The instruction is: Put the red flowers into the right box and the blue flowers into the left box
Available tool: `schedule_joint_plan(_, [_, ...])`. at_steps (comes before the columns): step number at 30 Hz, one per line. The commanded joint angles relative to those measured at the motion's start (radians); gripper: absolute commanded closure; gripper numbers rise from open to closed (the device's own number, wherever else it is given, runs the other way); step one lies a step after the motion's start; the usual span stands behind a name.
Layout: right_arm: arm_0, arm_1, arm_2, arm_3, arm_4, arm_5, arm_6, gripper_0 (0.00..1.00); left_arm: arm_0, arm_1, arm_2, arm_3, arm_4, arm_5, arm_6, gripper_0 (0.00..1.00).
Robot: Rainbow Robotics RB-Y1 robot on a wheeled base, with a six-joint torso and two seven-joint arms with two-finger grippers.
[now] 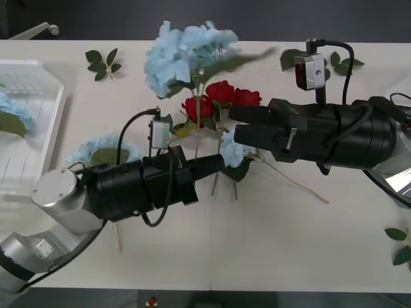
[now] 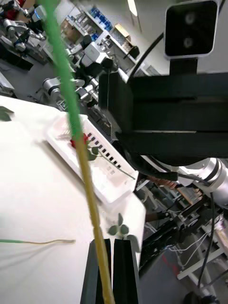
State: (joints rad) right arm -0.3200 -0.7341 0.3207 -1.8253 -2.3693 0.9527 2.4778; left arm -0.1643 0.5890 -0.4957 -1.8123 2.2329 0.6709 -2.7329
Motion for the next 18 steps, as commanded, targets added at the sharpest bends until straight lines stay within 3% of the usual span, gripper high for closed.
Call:
schedule_joint_plan(1, [-0.021,-0.013,-0.006,-0.012,-0.013,-0.025,-0.022,0.00,-0.014,0.066,0.144,-0.018,-0.050,0.093,0.028,1.00])
schedule_joint_plan(11, [-0.022,-0.231,-0.017,-0.014,0.176,-0.037,-0.214,0.00,-0.026,0.121,0.480,0.116,-0.252,0.368,0.412,1.00])
schedule_joint_plan(18, [-0.027,-0.389,-0.017,-0.014,0.372,0.026,-0.347,0.00,-0.066,0.206,0.738,0.225,-0.561,0.582,0.576,1.00])
